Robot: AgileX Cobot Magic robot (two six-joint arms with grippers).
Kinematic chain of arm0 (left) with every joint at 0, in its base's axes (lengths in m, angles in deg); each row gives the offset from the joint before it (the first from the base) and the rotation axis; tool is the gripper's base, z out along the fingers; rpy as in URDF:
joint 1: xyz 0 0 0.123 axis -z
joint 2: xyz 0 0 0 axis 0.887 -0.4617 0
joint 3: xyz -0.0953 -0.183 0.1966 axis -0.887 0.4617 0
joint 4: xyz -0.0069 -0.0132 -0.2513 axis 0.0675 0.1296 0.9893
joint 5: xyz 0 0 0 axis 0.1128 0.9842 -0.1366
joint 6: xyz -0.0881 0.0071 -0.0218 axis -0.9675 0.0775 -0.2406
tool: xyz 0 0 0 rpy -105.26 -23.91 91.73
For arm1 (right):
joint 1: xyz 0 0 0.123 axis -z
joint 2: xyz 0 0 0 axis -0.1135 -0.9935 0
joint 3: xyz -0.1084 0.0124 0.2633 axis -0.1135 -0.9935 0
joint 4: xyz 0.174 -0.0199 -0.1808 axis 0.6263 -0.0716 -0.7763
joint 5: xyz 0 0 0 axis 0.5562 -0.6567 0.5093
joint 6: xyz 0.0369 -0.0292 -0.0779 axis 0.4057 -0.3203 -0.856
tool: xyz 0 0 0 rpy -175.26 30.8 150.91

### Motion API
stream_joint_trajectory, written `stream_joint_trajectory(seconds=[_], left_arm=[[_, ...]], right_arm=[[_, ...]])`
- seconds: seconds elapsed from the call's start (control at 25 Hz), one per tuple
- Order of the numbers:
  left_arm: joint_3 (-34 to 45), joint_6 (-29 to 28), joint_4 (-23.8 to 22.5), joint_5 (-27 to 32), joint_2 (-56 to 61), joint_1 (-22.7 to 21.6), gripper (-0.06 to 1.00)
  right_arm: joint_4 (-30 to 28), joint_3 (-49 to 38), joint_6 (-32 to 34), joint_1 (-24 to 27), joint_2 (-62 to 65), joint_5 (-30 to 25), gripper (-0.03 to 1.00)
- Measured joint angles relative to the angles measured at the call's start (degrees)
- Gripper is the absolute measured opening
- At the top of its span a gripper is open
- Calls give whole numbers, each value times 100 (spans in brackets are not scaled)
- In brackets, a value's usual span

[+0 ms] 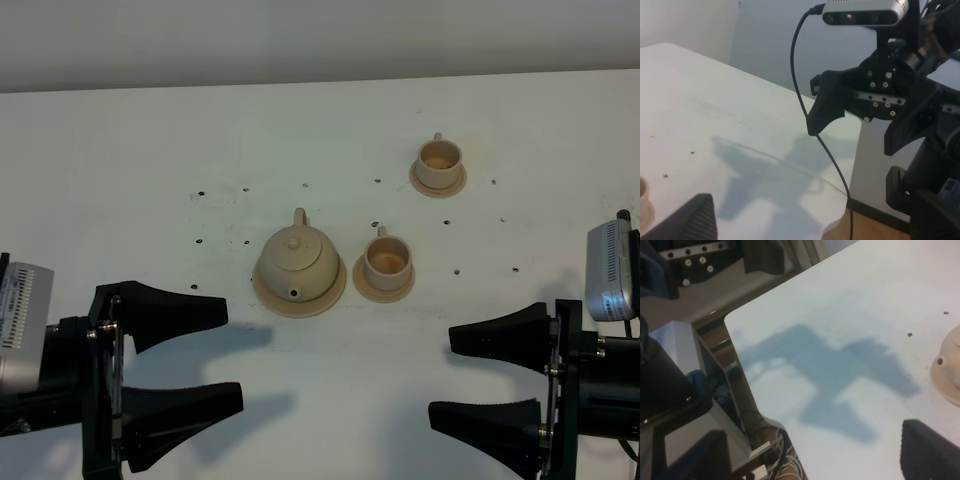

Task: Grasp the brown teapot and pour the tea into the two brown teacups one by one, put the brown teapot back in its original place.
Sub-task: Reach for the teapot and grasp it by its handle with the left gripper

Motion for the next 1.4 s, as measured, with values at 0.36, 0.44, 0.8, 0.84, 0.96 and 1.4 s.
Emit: stream_joint_trajectory(seconds=[0.36, 0.44, 0.8, 0.84, 0.96, 1.4], left_arm=[[0, 0, 162, 0, 0, 0, 70], [0, 0, 233, 0, 6, 0, 68], [-187, -352, 573, -219, 1127, 0, 59], [-234, -436, 567, -383, 1309, 0, 58], [-282, -699, 557, -819, 1733, 0, 55], [-287, -1144, 438, -1241, 1884, 0, 48]], right_arm=[[12, 0, 179, 0, 0, -167, 67], [23, 0, 199, 0, 0, -219, 66], [23, 0, 277, 0, 0, -262, 63], [23, 0, 355, 0, 0, -262, 63], [23, 0, 789, 0, 13, -281, 58], [22, 858, 2299, 0, 1615, 649, 31]])
